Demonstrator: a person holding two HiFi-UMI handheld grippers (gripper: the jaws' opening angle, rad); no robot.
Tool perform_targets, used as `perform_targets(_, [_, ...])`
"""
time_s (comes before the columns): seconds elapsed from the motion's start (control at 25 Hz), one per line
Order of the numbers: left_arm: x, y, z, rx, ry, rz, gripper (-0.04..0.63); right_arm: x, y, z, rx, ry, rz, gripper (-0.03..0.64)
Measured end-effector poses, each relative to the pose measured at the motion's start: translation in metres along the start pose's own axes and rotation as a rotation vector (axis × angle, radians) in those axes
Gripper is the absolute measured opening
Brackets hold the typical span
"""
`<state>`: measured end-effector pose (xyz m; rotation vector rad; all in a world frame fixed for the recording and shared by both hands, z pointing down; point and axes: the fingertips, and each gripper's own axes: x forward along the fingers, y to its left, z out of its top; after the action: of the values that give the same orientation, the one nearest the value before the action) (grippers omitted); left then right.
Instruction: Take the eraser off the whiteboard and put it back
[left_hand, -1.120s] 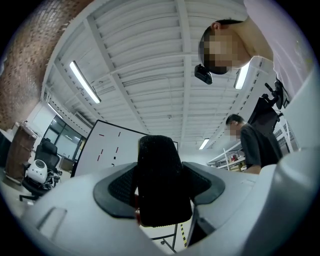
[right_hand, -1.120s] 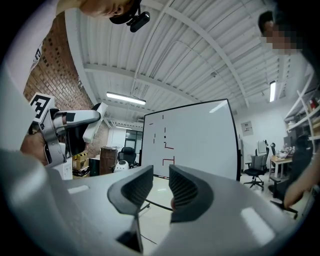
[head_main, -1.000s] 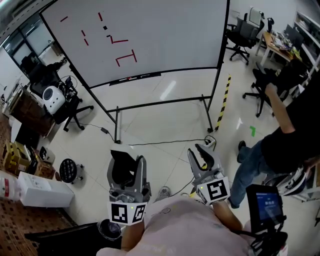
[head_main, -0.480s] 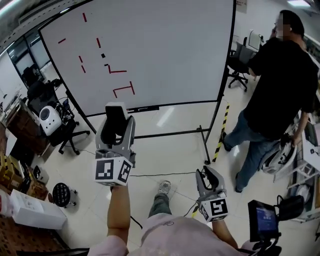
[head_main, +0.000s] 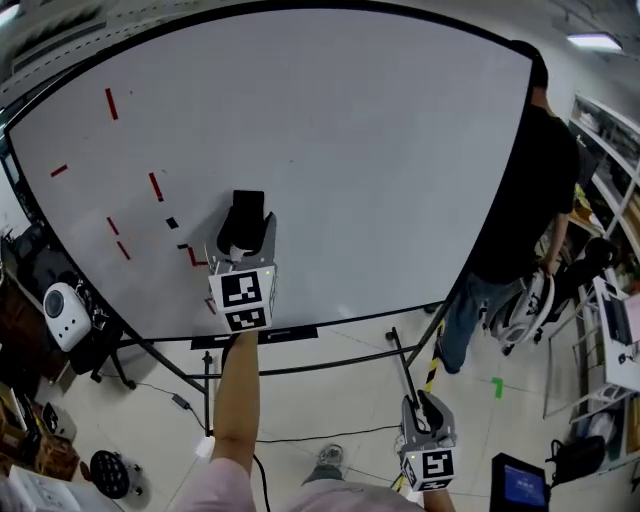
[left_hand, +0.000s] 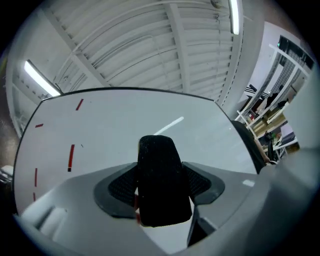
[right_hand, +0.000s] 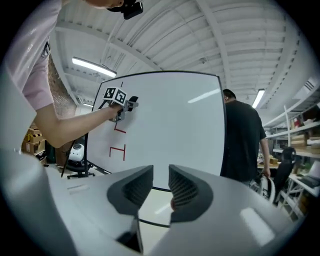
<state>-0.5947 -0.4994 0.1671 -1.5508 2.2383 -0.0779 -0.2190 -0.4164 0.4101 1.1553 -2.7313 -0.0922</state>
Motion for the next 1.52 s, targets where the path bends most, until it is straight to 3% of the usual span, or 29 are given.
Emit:
perform_targets(0.16, [0.034, 0.016, -0.017, 0.049, -0.016, 0.07, 0.279, 0.052, 0.014, -0.001, 0.002, 0.059, 0.037, 0.096])
perform_targets(0.32, [0.046, 0.019, -0.032, 0.106, -0.072, 0.082, 0.279, 0.085, 0.024, -0.001, -0.012, 0.066, 0.066, 0.095])
perform_targets(0.48, [0.04, 0.016, -0.032, 0.136, -0.165, 0.083, 0.282, 0.092, 0.027, -0.004, -0.026, 0.074, 0.087, 0.097])
perform_targets(0.6, [0.032, 0.012, -0.03, 0.16, -0.163, 0.09, 0.282, 0.089, 0.026, -0.009, -0.023, 0.08, 0.088, 0.097])
perform_targets(0.8, [-0.005, 0.011, -0.015, 0.092, -0.18, 0.091, 0.282, 0.062, 0.024, -0.007, -0.001, 0.068, 0.084, 0.097])
perform_targets(0.96, [-0.075, -0.009, 0.008, 0.028, -0.167, 0.072, 0.282, 0.008, 0.015, -0.009, 0.017, 0.014, 0.068, 0.097])
perform_targets(1.12, [-0.188, -0.052, 0.041, -0.021, -0.159, 0.051, 0.282, -0.077, 0.002, -0.008, 0.069, -0.101, 0.081, 0.097])
perform_targets(1.24, [-0.274, -0.092, 0.088, -0.05, -0.198, 0.019, 0.281, -0.149, -0.013, 0.004, 0.041, -0.207, 0.116, 0.097])
perform_targets(1.36, [-0.358, -0.137, 0.142, -0.063, -0.247, 0.012, 0.273, -0.217, -0.025, 0.011, -0.011, -0.217, 0.143, 0.097])
perform_targets(1.52, [-0.463, -0.198, 0.187, -0.112, -0.222, -0.068, 0.273, -0.308, -0.016, 0.025, 0.031, -0.264, 0.172, 0.097])
